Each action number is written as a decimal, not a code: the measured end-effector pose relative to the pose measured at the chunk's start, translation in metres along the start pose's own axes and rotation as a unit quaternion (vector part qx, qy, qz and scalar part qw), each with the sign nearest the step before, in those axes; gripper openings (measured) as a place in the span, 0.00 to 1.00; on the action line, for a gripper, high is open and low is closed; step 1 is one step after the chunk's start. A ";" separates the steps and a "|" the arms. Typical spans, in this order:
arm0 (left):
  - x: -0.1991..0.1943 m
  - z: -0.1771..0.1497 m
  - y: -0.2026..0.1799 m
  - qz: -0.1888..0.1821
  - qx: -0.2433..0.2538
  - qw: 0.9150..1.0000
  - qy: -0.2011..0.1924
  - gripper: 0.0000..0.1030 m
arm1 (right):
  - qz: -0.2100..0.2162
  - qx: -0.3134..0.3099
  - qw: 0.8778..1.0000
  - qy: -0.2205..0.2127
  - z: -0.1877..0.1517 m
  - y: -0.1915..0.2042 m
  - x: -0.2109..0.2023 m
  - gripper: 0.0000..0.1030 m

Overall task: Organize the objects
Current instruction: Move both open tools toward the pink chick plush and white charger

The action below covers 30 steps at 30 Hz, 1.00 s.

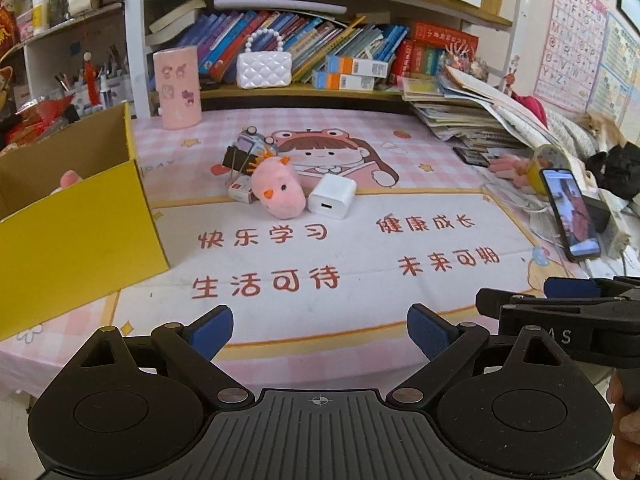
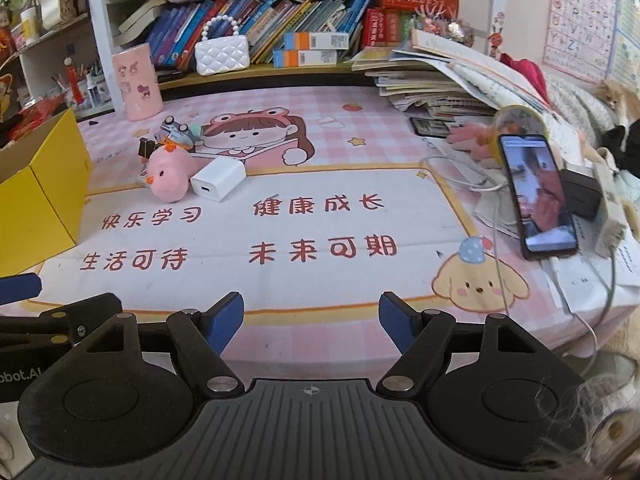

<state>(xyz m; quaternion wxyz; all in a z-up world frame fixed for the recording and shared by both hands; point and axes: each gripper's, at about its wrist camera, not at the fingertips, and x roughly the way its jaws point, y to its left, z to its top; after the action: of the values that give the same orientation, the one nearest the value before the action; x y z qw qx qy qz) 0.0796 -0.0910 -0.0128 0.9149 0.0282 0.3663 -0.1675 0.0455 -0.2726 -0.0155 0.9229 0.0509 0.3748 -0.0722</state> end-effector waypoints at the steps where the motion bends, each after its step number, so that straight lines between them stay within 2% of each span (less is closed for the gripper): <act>1: 0.003 0.002 -0.001 0.004 -0.002 1.000 0.002 0.93 | 0.004 -0.002 1.000 0.002 0.002 -0.001 0.003 0.71; 7: 0.019 0.018 -0.003 0.025 -0.028 0.999 0.010 0.93 | 0.028 -0.018 0.999 0.004 0.016 -0.010 0.019 0.71; 16: 0.039 0.040 -0.006 0.057 -0.067 0.996 -0.003 0.93 | 0.058 -0.034 0.998 0.008 0.035 -0.020 0.050 0.71; 19: 0.047 0.046 -0.005 0.068 -0.064 0.996 -0.003 0.93 | 0.070 -0.048 0.996 0.003 0.040 -0.020 0.059 0.71; 22: 0.053 0.052 -0.002 0.069 -0.073 0.995 -0.009 0.93 | 0.080 -0.059 0.995 0.001 0.044 -0.019 0.068 0.71; 27: 0.072 0.062 0.012 0.072 -0.121 0.990 0.004 0.91 | 0.104 -0.073 0.992 0.000 0.053 -0.018 0.082 0.71; 30: 0.081 0.073 0.015 0.081 -0.121 0.989 0.000 0.91 | 0.120 -0.087 0.989 -0.005 0.059 -0.015 0.091 0.71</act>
<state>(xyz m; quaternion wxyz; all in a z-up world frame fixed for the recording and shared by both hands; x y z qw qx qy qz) 0.1873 -0.1133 -0.0162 0.9223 -0.0526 0.3799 -0.0474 0.1480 -0.3050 -0.0381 0.9276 0.0148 0.3664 0.0716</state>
